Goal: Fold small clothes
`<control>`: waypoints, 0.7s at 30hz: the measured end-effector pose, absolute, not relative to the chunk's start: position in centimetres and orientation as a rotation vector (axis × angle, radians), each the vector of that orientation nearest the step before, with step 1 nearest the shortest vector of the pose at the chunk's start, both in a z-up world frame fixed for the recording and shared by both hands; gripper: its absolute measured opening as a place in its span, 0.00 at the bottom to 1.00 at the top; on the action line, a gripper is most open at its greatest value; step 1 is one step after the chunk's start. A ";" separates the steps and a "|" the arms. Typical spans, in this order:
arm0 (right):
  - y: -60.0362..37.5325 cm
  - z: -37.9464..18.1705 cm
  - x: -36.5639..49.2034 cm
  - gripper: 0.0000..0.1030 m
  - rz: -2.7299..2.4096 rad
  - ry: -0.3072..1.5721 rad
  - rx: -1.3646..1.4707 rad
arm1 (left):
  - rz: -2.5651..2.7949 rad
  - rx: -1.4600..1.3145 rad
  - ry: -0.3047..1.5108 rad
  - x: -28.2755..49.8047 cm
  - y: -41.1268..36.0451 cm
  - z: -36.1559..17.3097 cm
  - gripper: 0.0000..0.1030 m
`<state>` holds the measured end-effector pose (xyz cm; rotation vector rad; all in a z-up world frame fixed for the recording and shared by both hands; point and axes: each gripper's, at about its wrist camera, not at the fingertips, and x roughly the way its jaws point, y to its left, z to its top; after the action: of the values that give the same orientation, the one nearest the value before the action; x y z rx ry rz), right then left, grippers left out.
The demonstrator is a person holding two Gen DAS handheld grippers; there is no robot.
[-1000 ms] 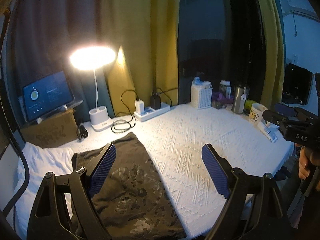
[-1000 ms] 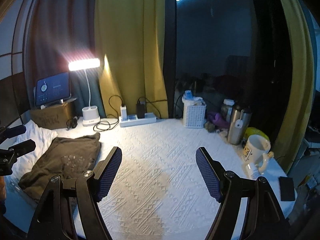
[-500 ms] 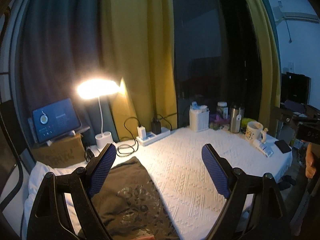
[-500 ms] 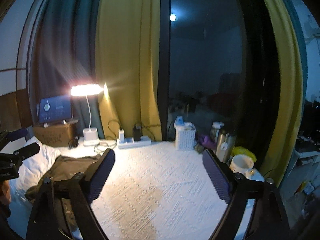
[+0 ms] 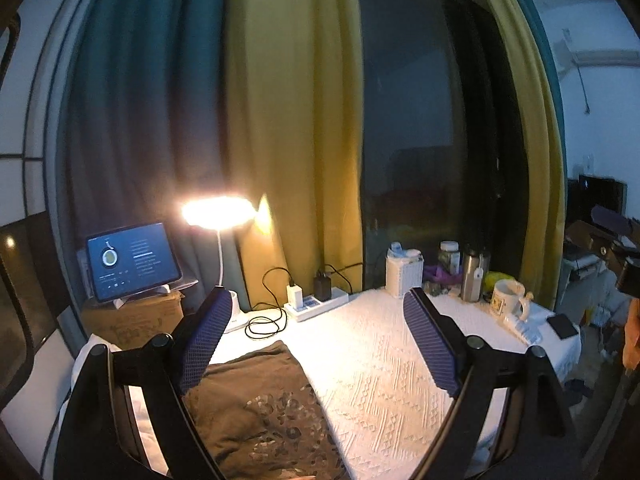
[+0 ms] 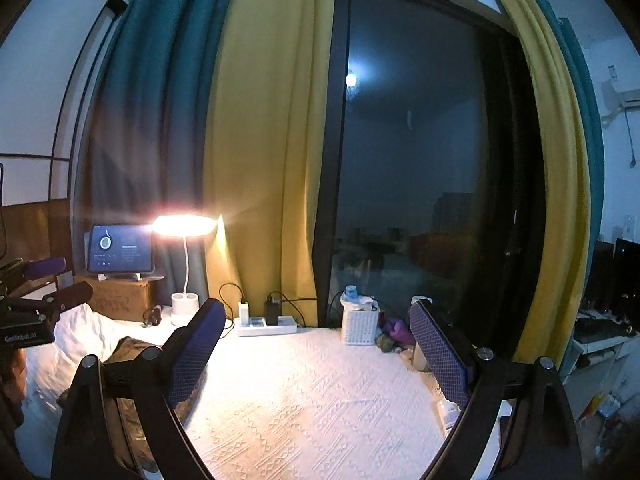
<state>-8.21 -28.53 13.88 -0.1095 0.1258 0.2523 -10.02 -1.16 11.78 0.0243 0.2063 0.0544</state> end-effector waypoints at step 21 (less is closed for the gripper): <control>-26.6 12.8 -7.6 0.93 0.281 0.178 -0.120 | 0.095 -0.071 0.218 -10.9 1.7 10.8 0.85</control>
<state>-7.60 -26.56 12.84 -0.1200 0.1782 0.2808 -10.93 1.67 10.76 -0.0712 0.2182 0.0950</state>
